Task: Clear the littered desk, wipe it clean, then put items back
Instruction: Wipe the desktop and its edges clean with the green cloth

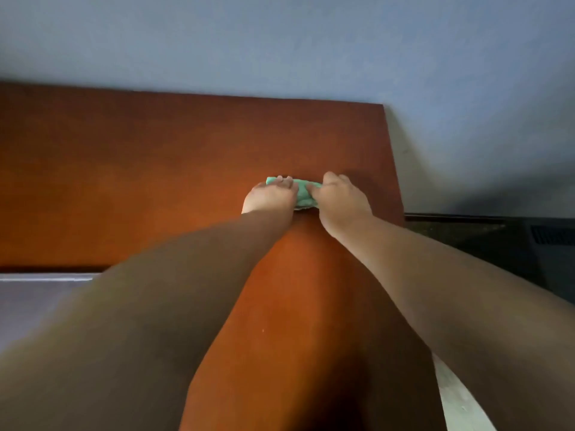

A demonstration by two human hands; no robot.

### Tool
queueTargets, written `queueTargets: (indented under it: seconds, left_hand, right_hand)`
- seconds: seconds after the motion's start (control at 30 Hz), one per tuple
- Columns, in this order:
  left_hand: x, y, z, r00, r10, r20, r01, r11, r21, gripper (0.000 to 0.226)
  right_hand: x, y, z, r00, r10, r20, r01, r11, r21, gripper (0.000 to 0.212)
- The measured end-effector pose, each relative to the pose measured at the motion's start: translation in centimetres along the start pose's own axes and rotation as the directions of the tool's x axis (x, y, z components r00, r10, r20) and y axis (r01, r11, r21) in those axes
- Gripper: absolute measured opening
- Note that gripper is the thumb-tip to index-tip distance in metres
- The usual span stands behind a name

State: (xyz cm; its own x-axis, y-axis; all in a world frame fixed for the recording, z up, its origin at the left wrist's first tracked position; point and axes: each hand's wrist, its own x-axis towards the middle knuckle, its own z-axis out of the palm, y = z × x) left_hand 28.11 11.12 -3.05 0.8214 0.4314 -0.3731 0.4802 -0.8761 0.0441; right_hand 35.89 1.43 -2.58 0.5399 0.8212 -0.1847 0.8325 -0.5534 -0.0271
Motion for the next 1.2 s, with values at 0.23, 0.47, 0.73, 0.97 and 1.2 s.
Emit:
queueTargets:
  seconds: [0.23,0.47,0.73,0.97,1.2]
  left_hand:
    - [14.1,-2.1,-5.4,0.998,0.061,0.027,-0.061,0.998,0.004,0.065]
    - [19.3,-0.5,-6.3,0.991,0.046,-0.128,-0.045,0.999,0.006,0.051]
    - [20.3,2.7,-6.2,0.986,0.063,-0.156,-0.072,0.996,-0.049,0.053]
    - [21.7,6.1,-5.9,0.963,0.143,-0.227,-0.155,0.987,-0.036,0.051]
    - [20.9,7.2,-6.2,0.977,0.152,-0.148,-0.158,0.987,-0.027,0.057]
  right_hand:
    - [13.0,4.6,-2.7,0.997,0.074,-0.019,-0.073,0.997,0.027,0.044]
    - [17.5,9.1,-2.5,0.991,0.106,-0.078,-0.097,0.989,0.11,0.045]
    - [17.7,12.4,-1.2,0.979,0.169,-0.11,-0.151,0.977,0.152,0.041]
    - [16.6,15.3,-1.5,0.959,0.254,-0.123,-0.235,0.96,0.15,0.04]
    - [15.1,15.2,-1.7,0.937,0.336,-0.096,-0.319,0.934,0.159,0.036]
